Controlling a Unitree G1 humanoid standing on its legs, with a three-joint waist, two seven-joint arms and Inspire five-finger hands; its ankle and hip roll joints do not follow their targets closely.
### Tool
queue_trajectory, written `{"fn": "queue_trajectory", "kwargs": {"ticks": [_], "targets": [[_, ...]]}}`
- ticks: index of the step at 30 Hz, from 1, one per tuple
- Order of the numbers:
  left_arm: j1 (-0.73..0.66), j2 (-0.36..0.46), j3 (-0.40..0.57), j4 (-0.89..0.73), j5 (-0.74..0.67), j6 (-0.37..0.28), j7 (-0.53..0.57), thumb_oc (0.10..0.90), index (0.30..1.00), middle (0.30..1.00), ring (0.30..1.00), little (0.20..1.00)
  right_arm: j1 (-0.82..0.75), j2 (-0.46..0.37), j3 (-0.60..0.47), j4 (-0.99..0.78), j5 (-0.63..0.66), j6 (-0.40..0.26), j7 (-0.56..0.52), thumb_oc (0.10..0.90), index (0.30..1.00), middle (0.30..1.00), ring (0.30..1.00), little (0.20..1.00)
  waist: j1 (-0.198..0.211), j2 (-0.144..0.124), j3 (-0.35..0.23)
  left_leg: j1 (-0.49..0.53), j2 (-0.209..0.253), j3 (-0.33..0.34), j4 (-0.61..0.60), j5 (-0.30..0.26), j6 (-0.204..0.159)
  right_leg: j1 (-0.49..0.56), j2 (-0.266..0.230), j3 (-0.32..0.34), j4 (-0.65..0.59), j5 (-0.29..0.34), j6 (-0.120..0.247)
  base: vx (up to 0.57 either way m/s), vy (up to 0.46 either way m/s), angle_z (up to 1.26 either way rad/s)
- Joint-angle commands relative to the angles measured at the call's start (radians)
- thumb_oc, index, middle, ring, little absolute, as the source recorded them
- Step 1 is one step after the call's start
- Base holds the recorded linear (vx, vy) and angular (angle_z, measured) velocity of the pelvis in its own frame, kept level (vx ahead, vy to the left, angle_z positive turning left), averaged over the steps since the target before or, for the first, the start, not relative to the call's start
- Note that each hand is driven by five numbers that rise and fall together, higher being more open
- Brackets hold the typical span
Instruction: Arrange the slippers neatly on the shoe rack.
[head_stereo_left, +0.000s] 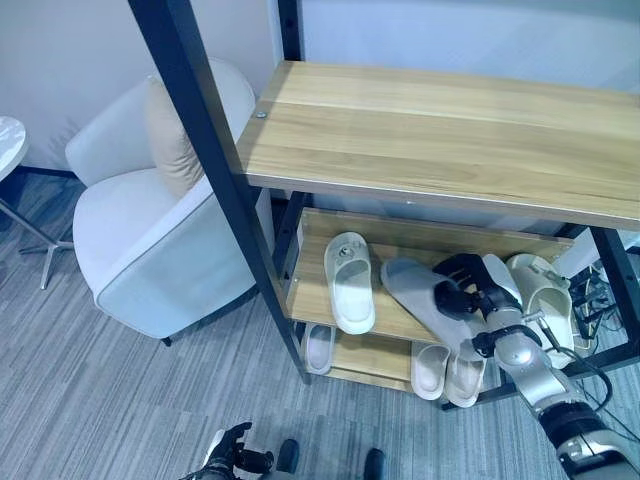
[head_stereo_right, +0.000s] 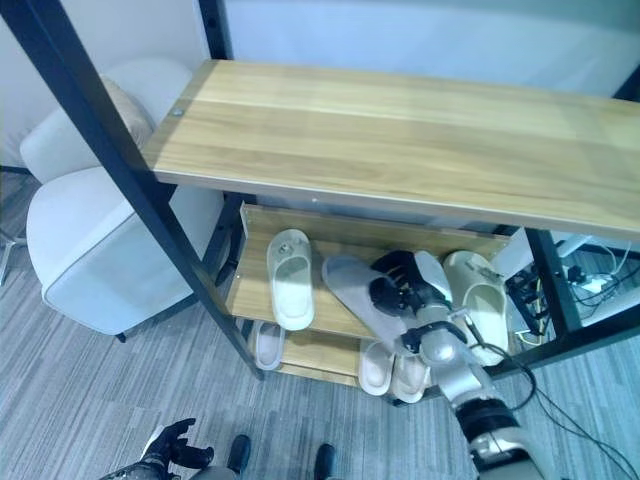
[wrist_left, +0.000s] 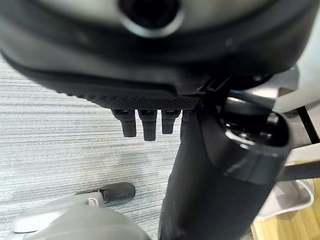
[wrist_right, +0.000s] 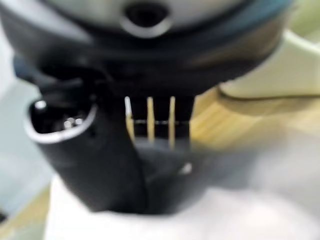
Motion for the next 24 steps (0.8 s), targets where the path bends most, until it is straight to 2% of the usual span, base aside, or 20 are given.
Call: {"fn": "queue_trajectory", "kwargs": {"ticks": [1, 6, 13, 15, 21, 24], "targets": [[0.026, 0.020, -0.042, 0.079, 0.013, -0.002, 0.016, 0.800, 0.900, 0.900, 0.900, 0.900, 0.033, -0.004, -0.121, -0.187, 0.023, -0.072, -0.084, 0.400, 0.300, 0.300, 0.300, 0.300, -0.008, -0.043, -0.060, 0.031, -0.049, 0.049, 0.003, -0.089, 0.033, 0.031, -0.035, 0.055, 0.006, -0.098, 0.074, 0.00, 0.000, 0.00], [0.022, 0.019, -0.024, 0.051, 0.001, -0.010, 0.025, 0.800, 0.900, 0.900, 0.900, 0.900, 0.114, 0.047, -0.189, -0.346, 0.024, -0.109, -0.105, 0.400, 0.300, 0.300, 0.300, 0.300, -0.025, -0.043, -0.075, 0.038, -0.053, 0.064, 0.003, -0.085, 0.039, 0.032, -0.039, 0.067, 0.006, -0.088, 0.075, -0.04, 0.004, -0.04], [0.039, 0.028, 0.019, -0.068, -0.075, -0.034, 0.052, 0.800, 0.900, 0.900, 0.900, 0.900, 0.256, 0.118, -0.216, -0.553, 0.073, -0.153, -0.055, 0.400, 0.300, 0.300, 0.300, 0.300, -0.045, -0.040, -0.090, 0.069, -0.052, 0.080, 0.003, -0.097, 0.046, 0.051, -0.037, 0.089, 0.006, -0.094, 0.072, -0.01, -0.005, -0.10], [0.043, 0.040, 0.035, -0.122, -0.117, -0.049, 0.066, 0.800, 0.900, 0.900, 0.900, 0.900, 0.313, 0.170, -0.200, -0.615, 0.117, -0.167, -0.036, 0.400, 0.300, 0.300, 0.300, 0.300, -0.056, -0.042, -0.091, 0.088, -0.048, 0.087, 0.014, -0.106, 0.050, 0.072, -0.037, 0.102, 0.006, -0.098, 0.067, -0.02, -0.019, -0.09], [0.069, 0.047, 0.055, -0.220, -0.187, -0.072, 0.080, 0.800, 0.900, 0.900, 0.900, 0.900, 0.456, 0.241, -0.147, -0.675, 0.267, -0.174, 0.049, 0.400, 0.300, 0.300, 0.300, 0.300, -0.082, -0.040, -0.105, 0.125, -0.045, 0.110, 0.031, -0.124, 0.048, 0.102, -0.037, 0.111, 0.019, -0.107, 0.064, 0.00, -0.003, -0.12], [0.083, 0.035, 0.068, -0.239, -0.241, -0.085, 0.084, 0.800, 0.900, 0.900, 0.900, 0.900, 0.498, 0.246, -0.125, -0.684, 0.261, -0.165, 0.058, 0.400, 0.300, 0.300, 0.300, 0.300, -0.094, -0.034, -0.111, 0.142, -0.044, 0.120, 0.025, -0.123, 0.047, 0.109, -0.038, 0.118, 0.022, -0.108, 0.065, -0.01, 0.007, -0.11]]}}
